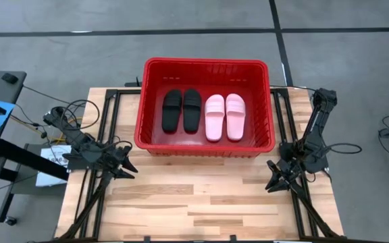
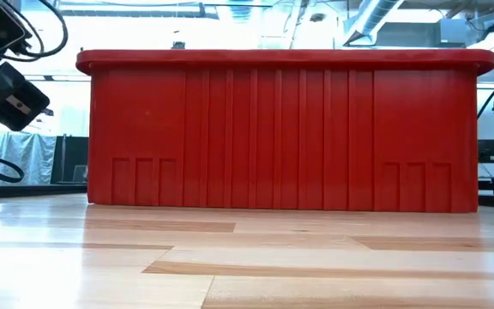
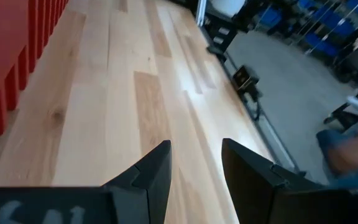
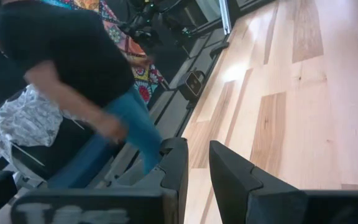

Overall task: Pick and place slides into bin
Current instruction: Return to Home Position

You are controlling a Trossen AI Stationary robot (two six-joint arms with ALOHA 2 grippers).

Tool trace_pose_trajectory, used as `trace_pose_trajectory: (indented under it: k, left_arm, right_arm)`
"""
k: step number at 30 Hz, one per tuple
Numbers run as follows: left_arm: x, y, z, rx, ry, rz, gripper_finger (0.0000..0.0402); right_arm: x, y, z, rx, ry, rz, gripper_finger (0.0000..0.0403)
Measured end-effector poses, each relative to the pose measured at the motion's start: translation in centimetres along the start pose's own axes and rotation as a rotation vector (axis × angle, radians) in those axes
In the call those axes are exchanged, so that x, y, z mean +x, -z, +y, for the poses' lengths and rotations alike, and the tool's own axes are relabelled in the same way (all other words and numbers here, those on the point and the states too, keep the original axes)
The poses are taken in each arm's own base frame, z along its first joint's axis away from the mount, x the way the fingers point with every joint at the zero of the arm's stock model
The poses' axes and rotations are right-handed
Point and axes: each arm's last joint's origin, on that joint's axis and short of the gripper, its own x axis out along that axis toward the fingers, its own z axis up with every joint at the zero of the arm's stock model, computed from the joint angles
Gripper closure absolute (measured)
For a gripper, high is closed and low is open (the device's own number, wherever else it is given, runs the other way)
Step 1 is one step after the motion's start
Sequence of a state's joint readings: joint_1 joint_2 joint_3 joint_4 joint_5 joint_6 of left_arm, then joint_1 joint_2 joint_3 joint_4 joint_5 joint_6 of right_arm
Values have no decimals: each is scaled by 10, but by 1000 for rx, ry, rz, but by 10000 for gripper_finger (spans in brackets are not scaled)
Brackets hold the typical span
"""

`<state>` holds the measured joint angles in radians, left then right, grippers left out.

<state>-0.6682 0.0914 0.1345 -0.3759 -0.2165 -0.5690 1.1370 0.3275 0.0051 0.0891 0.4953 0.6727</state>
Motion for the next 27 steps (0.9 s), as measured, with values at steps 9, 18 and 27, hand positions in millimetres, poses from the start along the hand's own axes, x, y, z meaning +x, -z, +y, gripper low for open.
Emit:
trace_pose_trajectory:
  k: [9, 18, 27]
  left_arm:
    - [0, 2, 1, 6, -12, 22, 269]
    - [0, 2, 1, 6, -13, 22, 269]
    - [0, 2, 1, 6, -14, 24, 269]
  right_arm:
    - [0, 0, 0, -1, 0, 1, 346]
    - [0, 0, 0, -1, 0, 1, 346]
    - [0, 0, 0, -1, 0, 1, 346]
